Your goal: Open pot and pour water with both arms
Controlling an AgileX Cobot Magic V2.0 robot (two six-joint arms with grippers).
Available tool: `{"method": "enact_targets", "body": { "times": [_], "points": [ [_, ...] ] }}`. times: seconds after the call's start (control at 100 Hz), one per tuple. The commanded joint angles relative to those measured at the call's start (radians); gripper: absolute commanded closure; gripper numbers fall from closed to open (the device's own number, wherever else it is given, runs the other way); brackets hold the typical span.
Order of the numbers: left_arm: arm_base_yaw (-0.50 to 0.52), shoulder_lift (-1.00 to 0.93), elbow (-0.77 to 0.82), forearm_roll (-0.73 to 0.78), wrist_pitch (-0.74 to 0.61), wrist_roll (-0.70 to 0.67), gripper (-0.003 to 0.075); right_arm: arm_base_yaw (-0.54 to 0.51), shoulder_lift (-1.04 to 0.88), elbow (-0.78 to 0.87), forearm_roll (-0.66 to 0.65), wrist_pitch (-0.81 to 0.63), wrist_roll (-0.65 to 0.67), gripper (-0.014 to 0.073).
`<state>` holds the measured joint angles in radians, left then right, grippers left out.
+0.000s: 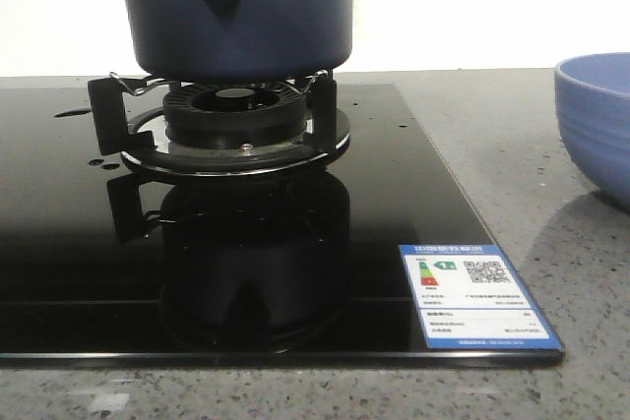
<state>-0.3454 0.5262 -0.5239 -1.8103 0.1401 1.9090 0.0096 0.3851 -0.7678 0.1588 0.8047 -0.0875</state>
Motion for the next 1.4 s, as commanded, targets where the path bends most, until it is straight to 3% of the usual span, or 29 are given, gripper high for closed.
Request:
{"method": "enact_targets", "body": {
  "times": [0.0, 0.31, 1.22, 1.39],
  "points": [
    [-0.003, -0.085, 0.07, -0.049, 0.004, -0.008, 0.0741, 0.0, -0.092, 0.087, 0.011, -0.173, -0.058, 0.0657],
    [-0.003, -0.242, 0.256, -0.049, -0.06, -0.008, 0.0741, 0.0, -0.325, 0.254, 0.011, -0.275, -0.063, 0.0657],
    [-0.003, -0.242, 0.287, -0.044, -0.077, -0.008, 0.0741, 0.0, -0.327, 0.256, 0.011, -0.245, -0.063, 0.0657],
    [-0.003, -0.248, 0.287, -0.031, -0.106, 0.08, 0.0741, 0.0, -0.327, 0.256, 0.011, -0.245, -0.063, 0.0657]
  ]
}}
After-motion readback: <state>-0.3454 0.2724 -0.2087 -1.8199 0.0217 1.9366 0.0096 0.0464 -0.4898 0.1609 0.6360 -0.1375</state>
